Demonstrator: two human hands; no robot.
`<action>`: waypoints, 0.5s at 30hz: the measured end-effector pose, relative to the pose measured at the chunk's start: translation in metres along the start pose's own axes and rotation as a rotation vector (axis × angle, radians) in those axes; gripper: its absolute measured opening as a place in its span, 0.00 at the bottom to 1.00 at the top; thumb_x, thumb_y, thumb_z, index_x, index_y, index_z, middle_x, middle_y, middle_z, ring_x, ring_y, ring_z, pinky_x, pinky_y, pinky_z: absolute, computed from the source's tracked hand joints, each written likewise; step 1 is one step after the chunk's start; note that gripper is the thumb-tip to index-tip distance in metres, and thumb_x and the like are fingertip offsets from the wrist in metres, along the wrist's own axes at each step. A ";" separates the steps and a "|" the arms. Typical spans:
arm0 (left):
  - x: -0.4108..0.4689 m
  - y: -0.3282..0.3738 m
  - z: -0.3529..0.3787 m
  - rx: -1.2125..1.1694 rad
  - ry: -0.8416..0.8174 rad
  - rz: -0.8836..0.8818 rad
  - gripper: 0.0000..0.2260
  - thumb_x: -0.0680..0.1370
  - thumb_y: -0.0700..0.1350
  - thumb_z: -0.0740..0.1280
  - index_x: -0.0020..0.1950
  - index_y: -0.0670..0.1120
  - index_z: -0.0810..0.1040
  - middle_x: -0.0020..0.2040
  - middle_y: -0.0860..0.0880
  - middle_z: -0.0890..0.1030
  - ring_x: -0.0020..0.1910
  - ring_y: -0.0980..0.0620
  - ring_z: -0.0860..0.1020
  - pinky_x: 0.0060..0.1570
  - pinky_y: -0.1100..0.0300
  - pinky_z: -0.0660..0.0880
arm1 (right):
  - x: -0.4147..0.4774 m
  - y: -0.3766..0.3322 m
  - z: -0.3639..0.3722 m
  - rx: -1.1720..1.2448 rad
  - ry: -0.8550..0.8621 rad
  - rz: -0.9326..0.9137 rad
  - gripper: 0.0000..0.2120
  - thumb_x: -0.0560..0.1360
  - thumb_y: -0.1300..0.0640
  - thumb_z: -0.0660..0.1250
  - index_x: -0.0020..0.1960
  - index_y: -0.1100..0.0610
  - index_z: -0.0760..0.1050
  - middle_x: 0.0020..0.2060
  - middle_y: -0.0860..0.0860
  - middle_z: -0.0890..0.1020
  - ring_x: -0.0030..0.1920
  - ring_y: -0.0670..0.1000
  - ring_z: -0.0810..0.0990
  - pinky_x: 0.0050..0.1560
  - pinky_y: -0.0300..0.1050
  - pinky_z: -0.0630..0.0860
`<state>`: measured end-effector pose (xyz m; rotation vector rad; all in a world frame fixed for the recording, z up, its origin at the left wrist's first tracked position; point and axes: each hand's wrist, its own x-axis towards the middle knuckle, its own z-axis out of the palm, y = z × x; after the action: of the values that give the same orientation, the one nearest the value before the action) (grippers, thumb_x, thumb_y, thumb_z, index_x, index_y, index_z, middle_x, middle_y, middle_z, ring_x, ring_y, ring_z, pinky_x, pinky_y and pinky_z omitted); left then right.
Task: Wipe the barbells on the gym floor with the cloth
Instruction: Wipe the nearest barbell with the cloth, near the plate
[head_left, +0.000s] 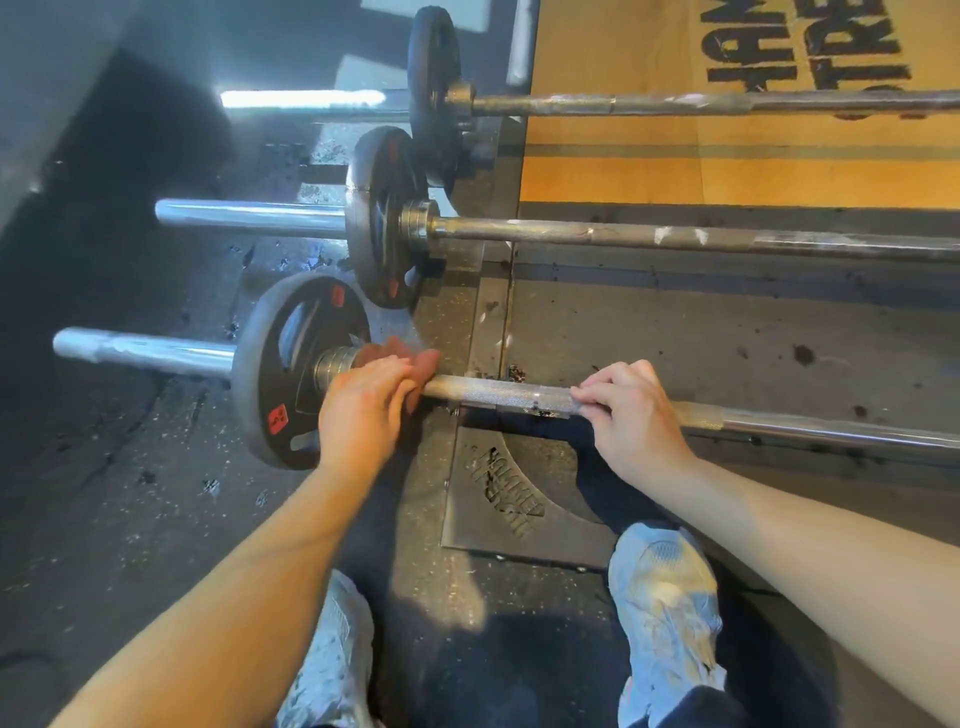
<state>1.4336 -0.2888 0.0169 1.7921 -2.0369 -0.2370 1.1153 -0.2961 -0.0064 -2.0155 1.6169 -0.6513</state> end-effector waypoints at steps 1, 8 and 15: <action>-0.001 -0.005 -0.004 -0.006 0.011 -0.011 0.07 0.82 0.44 0.66 0.54 0.49 0.84 0.52 0.52 0.85 0.54 0.52 0.82 0.63 0.61 0.71 | 0.001 0.000 0.000 0.001 -0.002 0.000 0.09 0.77 0.65 0.71 0.55 0.57 0.86 0.48 0.48 0.82 0.52 0.52 0.71 0.51 0.52 0.75; 0.002 0.090 0.066 -0.046 0.029 0.034 0.07 0.78 0.40 0.72 0.54 0.47 0.86 0.56 0.49 0.86 0.58 0.51 0.82 0.69 0.50 0.73 | 0.005 -0.001 -0.006 -0.026 -0.050 0.024 0.09 0.78 0.63 0.71 0.56 0.57 0.86 0.49 0.47 0.81 0.53 0.51 0.72 0.53 0.51 0.76; 0.007 0.124 0.087 -0.104 -0.054 0.095 0.08 0.79 0.43 0.71 0.57 0.48 0.86 0.58 0.49 0.85 0.60 0.50 0.82 0.69 0.47 0.73 | 0.012 0.002 -0.019 -0.011 -0.100 0.111 0.11 0.77 0.56 0.74 0.59 0.53 0.82 0.53 0.45 0.79 0.55 0.46 0.73 0.57 0.43 0.75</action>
<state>1.2847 -0.2890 -0.0116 1.6384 -2.1004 -0.3593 1.1044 -0.3093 0.0076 -1.9181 1.6625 -0.4950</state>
